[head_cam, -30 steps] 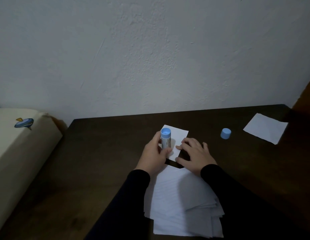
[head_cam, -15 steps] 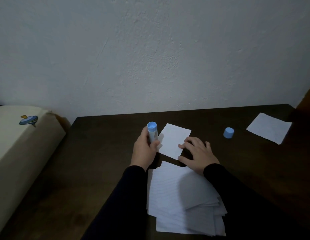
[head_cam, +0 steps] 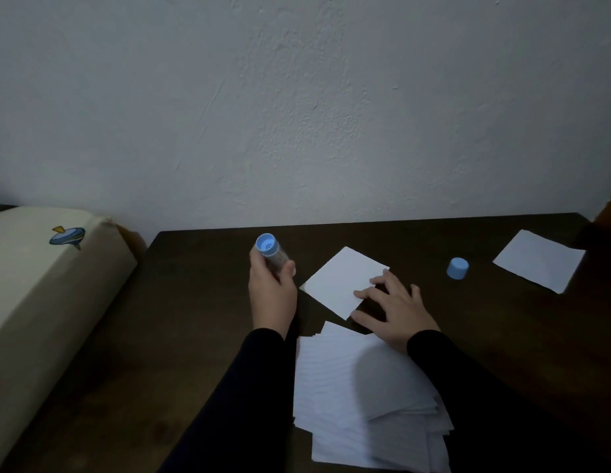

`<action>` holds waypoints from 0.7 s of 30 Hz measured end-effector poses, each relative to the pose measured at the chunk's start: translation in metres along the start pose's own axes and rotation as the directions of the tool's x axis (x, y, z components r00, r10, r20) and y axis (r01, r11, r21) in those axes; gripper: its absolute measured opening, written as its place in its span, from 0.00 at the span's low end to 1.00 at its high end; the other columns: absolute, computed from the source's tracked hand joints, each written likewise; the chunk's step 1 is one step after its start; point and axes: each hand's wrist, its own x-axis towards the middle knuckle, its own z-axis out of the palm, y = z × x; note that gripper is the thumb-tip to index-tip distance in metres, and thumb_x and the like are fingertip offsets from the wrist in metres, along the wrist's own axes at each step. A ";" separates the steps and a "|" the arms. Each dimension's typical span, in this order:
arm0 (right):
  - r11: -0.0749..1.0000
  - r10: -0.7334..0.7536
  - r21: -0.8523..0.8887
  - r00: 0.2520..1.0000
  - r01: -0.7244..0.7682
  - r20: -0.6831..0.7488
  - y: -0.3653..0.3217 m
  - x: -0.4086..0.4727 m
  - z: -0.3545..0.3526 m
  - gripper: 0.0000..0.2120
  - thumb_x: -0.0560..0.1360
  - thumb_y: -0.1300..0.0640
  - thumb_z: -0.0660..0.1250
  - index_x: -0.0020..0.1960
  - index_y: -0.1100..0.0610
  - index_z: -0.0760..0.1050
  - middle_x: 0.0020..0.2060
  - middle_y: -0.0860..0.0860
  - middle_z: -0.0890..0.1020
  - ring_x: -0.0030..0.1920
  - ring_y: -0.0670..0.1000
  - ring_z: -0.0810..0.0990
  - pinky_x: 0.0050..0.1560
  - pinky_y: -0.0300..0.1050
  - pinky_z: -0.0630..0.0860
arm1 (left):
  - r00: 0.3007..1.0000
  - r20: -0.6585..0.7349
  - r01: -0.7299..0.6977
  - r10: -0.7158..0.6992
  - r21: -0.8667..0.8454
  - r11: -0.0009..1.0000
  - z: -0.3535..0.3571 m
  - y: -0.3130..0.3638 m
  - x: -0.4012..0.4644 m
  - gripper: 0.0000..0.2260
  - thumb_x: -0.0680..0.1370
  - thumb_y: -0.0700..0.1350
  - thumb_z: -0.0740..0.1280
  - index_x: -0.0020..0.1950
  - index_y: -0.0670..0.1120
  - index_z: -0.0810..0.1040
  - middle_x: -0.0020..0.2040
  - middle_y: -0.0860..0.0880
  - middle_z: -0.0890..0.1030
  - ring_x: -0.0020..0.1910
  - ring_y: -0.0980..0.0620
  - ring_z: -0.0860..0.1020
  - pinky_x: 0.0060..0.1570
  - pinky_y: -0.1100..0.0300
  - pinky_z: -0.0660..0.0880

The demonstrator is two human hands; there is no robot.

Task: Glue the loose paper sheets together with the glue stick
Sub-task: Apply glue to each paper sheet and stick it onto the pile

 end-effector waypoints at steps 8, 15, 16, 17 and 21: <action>0.994 0.081 -0.065 0.990 -0.089 -0.114 0.001 -0.001 0.005 0.28 0.78 0.35 0.51 0.75 0.43 0.58 0.74 0.49 0.57 0.75 0.50 0.51 0.75 0.61 0.46 | 0.992 0.125 -0.030 0.025 0.032 0.999 0.007 -0.001 -0.007 0.24 0.79 0.42 0.66 0.72 0.52 0.63 0.67 0.50 0.73 0.67 0.51 0.71 0.61 0.56 0.70; 1.000 -0.022 -0.011 0.968 0.020 -0.250 0.005 -0.006 0.007 0.22 0.79 0.40 0.52 0.66 0.47 0.74 0.54 0.44 0.71 0.58 0.45 0.66 0.62 0.45 0.60 | 0.986 0.167 -0.035 0.026 0.049 0.998 0.010 -0.002 -0.008 0.24 0.78 0.43 0.67 0.72 0.51 0.63 0.67 0.49 0.74 0.67 0.50 0.71 0.65 0.48 0.71; 0.999 -0.045 -0.018 0.962 0.042 -0.271 0.006 -0.006 0.007 0.21 0.79 0.44 0.52 0.66 0.47 0.74 0.53 0.43 0.71 0.58 0.45 0.66 0.60 0.43 0.60 | 0.984 0.174 -0.038 0.029 0.048 0.998 0.011 -0.002 -0.009 0.23 0.78 0.43 0.67 0.71 0.51 0.64 0.66 0.50 0.74 0.67 0.51 0.71 0.65 0.49 0.71; 0.999 -0.051 -0.032 0.963 0.044 -0.266 0.007 -0.005 0.007 0.20 0.78 0.48 0.54 0.67 0.47 0.73 0.55 0.44 0.71 0.60 0.45 0.66 0.60 0.43 0.58 | 0.983 0.183 -0.041 0.032 0.047 0.998 0.011 -0.001 -0.009 0.23 0.78 0.43 0.67 0.71 0.51 0.64 0.66 0.50 0.74 0.67 0.51 0.71 0.65 0.49 0.71; 0.997 0.004 -0.077 0.990 -0.015 -0.138 0.008 0.000 0.008 0.24 0.77 0.54 0.58 0.72 0.42 0.65 0.71 0.43 0.64 0.72 0.45 0.55 0.71 0.51 0.51 | 0.965 0.256 -0.065 0.053 0.036 0.997 0.012 0.000 -0.012 0.22 0.78 0.43 0.67 0.70 0.51 0.65 0.65 0.51 0.74 0.64 0.54 0.72 0.61 0.56 0.72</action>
